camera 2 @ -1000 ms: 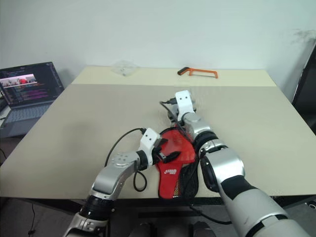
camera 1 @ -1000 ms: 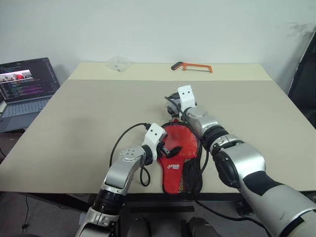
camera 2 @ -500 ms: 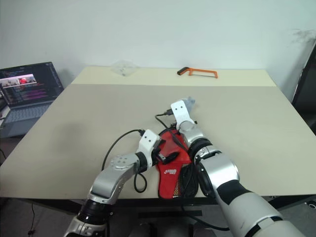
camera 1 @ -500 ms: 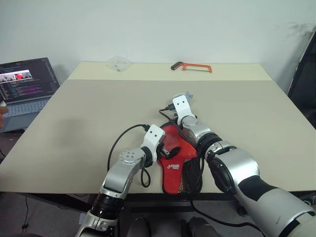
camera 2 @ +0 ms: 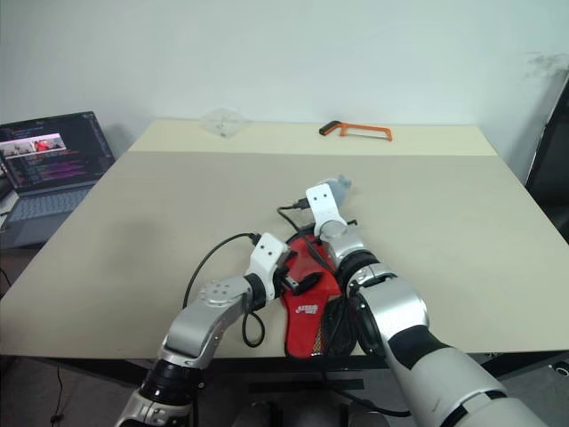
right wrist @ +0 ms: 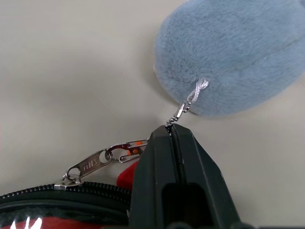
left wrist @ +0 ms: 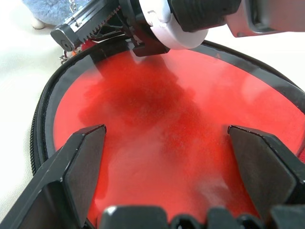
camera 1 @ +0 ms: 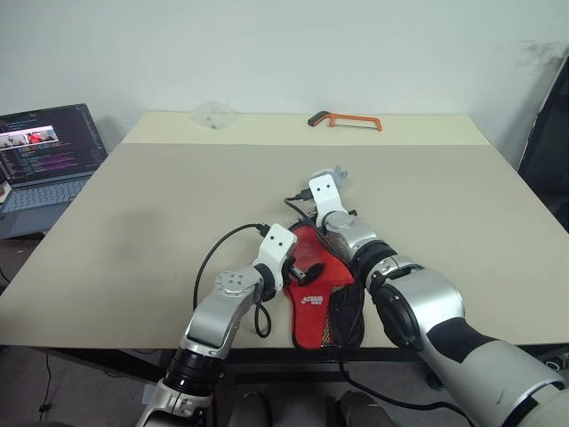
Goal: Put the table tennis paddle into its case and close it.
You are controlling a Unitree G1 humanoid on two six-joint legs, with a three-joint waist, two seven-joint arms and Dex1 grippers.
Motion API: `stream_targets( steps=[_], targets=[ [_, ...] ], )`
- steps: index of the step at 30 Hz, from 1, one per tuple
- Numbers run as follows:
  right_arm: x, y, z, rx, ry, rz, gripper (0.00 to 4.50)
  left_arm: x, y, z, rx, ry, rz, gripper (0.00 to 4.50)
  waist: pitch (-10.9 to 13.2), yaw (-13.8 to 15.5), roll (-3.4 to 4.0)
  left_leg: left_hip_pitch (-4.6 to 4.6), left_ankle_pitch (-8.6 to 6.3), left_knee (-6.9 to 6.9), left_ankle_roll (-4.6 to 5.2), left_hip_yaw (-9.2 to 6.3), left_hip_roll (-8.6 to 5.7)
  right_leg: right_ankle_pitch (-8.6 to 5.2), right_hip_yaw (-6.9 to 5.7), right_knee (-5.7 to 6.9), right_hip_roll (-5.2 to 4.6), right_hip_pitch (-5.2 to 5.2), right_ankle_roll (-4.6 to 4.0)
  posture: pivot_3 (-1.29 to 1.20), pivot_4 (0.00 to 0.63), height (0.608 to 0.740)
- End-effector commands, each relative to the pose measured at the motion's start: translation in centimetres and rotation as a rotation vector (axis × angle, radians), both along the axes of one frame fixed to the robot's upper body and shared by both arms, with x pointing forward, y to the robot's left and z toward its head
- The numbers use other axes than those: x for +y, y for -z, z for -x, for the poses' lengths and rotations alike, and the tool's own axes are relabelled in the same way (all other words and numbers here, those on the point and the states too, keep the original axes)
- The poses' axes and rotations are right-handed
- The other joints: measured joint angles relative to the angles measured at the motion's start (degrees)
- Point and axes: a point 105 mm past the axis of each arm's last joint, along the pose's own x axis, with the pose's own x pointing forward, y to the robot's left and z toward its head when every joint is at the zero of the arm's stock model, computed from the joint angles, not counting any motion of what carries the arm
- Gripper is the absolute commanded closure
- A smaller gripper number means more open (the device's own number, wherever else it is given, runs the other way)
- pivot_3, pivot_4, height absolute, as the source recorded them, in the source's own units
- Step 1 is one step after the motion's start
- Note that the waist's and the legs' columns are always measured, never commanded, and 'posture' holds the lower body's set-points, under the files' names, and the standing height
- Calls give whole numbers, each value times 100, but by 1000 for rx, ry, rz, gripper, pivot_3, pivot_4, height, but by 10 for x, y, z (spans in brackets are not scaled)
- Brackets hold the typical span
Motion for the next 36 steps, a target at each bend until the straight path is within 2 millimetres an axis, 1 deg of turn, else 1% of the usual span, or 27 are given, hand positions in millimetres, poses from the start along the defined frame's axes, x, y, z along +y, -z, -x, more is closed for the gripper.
stream_targets(
  steps=[1,4,8,12,17,19,21,24,27,28,32,34,36],
  targets=[
    [-15,-36,-13,-116,3,25,4481,-7,-8,1,-35,29,4,18,0,8,0,0,0,0,0,0,0,0,0,0,0,0,0,0,150,740],
    [-29,-42,-17,-134,-4,55,4481,-9,-5,1,-31,41,-3,18,0,13,-1,-1,0,0,0,1,-1,0,0,-1,-1,0,1,0,150,740],
    [-52,-46,-21,-140,-22,104,4481,-5,-1,-5,-33,32,-27,18,1,19,-1,-1,0,1,0,1,-2,0,1,-1,-1,0,2,0,150,740],
    [-65,-45,-21,-123,-85,154,4481,-7,-2,-7,-36,47,-25,18,1,17,-1,0,0,1,0,2,-3,1,4,-1,-1,0,3,0,150,740],
    [-74,-38,-13,-89,-298,277,4481,-10,0,-8,-35,69,-32,18,1,36,-2,-1,0,1,0,2,-4,1,3,-4,-1,1,6,0,150,740],
    [-81,-33,-8,-60,-363,311,4481,-11,0,-9,-33,76,-31,18,1,36,-2,0,0,1,0,5,-5,-3,6,-5,-2,1,16,0,150,740],
    [-89,-29,-2,-33,-402,334,4481,-14,0,-9,-31,89,-30,18,1,37,-1,-1,0,1,0,4,-5,-12,6,-5,-2,1,32,0,150,740],
    [-101,-24,4,-8,-428,370,4481,-17,1,-10,-28,107,-32,18,1,39,-1,0,0,1,0,4,-5,-12,7,-5,-2,1,32,0,150,740],
    [-107,-20,10,11,-446,380,4481,-21,2,-9,-15,137,-23,18,1,47,-1,1,0,1,-1,6,-5,-12,9,-4,-2,1,33,0,150,740],
    [-107,-20,12,12,-447,379,4481,-25,-1,-7,-14,160,0,18,1,52,-1,1,0,2,-1,5,-6,-12,8,-5,-2,2,33,0,150,740],
    [-104,-20,15,13,-447,373,4481,-39,-29,-4,-35,268,115,18,3,56,-4,0,0,3,-1,8,-6,-11,11,-5,-2,2,35,0,150,740],
    [-102,-19,16,14,-448,366,4481,-42,-38,-10,-66,295,94,18,5,57,-4,-1,1,3,-1,8,-6,-11,10,-5,-2,1,36,0,150,740],
    [-100,-20,16,14,-447,360,4481,-49,-42,-15,-68,321,81,18,4,49,-4,0,1,4,-1,7,-6,-10,10,-5,-2,1,36,0,150,740]
  ],
)
